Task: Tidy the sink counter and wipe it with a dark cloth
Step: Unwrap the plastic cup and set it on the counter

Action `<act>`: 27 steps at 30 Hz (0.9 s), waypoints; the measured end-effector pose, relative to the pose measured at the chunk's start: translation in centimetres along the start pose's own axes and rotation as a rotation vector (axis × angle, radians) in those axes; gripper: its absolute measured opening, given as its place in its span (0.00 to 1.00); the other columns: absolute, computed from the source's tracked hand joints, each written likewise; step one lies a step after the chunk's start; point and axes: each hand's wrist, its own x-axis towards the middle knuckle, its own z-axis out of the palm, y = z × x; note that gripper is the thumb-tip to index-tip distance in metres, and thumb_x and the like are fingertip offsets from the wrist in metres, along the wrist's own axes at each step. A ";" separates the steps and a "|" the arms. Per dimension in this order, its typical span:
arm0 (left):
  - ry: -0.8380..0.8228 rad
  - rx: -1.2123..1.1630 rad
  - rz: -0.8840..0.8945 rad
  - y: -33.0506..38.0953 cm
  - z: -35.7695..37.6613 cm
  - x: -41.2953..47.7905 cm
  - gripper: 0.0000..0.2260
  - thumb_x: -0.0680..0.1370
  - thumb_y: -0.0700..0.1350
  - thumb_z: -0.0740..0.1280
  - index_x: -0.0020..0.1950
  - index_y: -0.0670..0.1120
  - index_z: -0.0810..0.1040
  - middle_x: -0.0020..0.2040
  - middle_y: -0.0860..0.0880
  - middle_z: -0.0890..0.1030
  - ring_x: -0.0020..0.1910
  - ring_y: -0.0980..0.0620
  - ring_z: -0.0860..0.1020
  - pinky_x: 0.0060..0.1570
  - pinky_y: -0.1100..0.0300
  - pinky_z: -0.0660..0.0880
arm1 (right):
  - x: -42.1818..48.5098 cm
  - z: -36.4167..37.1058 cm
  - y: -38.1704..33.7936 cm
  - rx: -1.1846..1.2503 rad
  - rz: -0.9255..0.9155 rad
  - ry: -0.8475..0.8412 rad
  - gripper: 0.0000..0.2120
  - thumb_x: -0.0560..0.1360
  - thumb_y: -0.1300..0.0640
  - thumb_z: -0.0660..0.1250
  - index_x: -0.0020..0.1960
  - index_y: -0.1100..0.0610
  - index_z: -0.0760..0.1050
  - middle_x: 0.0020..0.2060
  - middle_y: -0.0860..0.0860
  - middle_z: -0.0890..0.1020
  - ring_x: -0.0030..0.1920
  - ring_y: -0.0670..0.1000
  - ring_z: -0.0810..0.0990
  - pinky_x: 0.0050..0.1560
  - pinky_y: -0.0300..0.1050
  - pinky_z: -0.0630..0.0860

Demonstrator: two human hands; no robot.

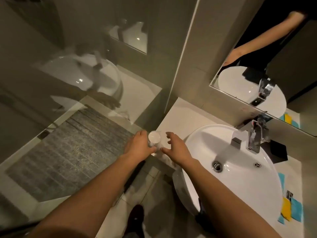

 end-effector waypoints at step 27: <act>-0.091 -0.469 0.348 5.6 -0.9 2.5 0.25 0.68 0.55 0.80 0.63 0.54 0.79 0.56 0.56 0.82 0.54 0.58 0.79 0.53 0.58 0.79 | -1.8 -7.1 2.7 0.274 -0.039 0.102 0.23 0.77 0.48 0.73 0.71 0.49 0.75 0.63 0.44 0.82 0.53 0.43 0.81 0.56 0.35 0.76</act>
